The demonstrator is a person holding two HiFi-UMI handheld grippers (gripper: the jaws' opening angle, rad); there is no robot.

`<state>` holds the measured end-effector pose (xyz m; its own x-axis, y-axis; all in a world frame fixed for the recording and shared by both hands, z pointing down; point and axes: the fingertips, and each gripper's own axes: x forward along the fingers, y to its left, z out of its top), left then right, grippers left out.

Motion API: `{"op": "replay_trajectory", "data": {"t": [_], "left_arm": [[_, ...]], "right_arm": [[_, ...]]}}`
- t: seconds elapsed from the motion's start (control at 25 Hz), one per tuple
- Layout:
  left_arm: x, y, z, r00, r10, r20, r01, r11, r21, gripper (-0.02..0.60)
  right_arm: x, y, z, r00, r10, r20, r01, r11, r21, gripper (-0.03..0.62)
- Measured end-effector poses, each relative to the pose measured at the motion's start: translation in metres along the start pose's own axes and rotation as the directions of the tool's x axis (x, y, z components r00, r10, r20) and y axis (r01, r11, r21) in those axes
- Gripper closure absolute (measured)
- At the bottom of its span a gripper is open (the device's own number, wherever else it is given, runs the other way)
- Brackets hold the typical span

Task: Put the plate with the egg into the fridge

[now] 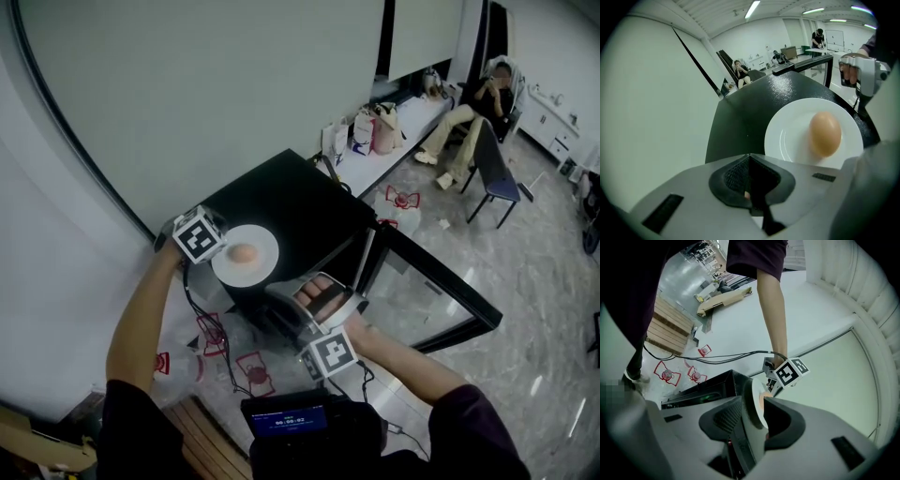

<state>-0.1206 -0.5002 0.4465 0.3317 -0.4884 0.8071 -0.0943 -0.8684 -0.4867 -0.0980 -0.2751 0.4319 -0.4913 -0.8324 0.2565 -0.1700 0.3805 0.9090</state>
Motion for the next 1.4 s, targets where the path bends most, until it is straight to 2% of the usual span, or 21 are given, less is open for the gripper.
{"op": "replay_trajectory", "data": {"t": [0.2,0.4,0.72,0.8,0.88,1.04,1.2,1.32,1.4], "left_arm": [[-0.001,-0.027,0.006,0.997,-0.065,0.027,0.065,0.998,0.013,0.572],[-0.012,-0.045,0.023,0.996,-0.063,0.070,0.058,0.996,0.072,0.572],[-0.017,-0.076,0.036,0.986,-0.121,0.113,0.112,0.990,0.083,0.572],[-0.019,-0.079,0.036,0.987,-0.122,0.109,0.114,0.991,0.076,0.572],[-0.021,-0.081,0.035,0.988,-0.116,0.104,0.109,0.992,0.068,0.572],[-0.024,-0.079,0.036,0.989,-0.072,0.127,0.065,0.996,0.056,0.571],[-0.040,-0.071,0.038,0.985,0.027,0.172,-0.031,0.999,0.023,0.572],[-0.066,-0.065,0.044,0.967,0.096,0.235,-0.091,0.995,-0.033,0.572],[-0.087,-0.067,0.050,0.946,0.138,0.292,-0.120,0.990,-0.079,0.571]], "right_arm": [[-0.006,-0.001,-0.007,0.999,0.001,-0.054,-0.004,0.999,-0.041,0.459],[-0.012,0.005,-0.016,0.993,-0.019,-0.118,0.005,0.993,-0.116,0.459],[-0.016,0.026,-0.026,0.978,0.028,-0.208,-0.071,0.977,-0.202,0.465],[-0.017,0.024,-0.024,0.979,0.019,-0.202,-0.065,0.972,-0.225,0.529],[-0.019,0.020,-0.020,0.982,-0.017,-0.188,-0.033,0.965,-0.259,0.557],[-0.017,0.020,-0.020,0.980,-0.053,-0.191,-0.010,0.950,-0.313,0.569],[-0.020,0.022,-0.020,0.977,-0.051,-0.208,-0.023,0.941,-0.338,0.574],[-0.025,0.022,-0.018,0.976,-0.046,-0.215,-0.028,0.943,-0.332,0.574],[-0.031,0.021,-0.013,0.975,-0.057,-0.213,-0.016,0.946,-0.325,0.574]]}}
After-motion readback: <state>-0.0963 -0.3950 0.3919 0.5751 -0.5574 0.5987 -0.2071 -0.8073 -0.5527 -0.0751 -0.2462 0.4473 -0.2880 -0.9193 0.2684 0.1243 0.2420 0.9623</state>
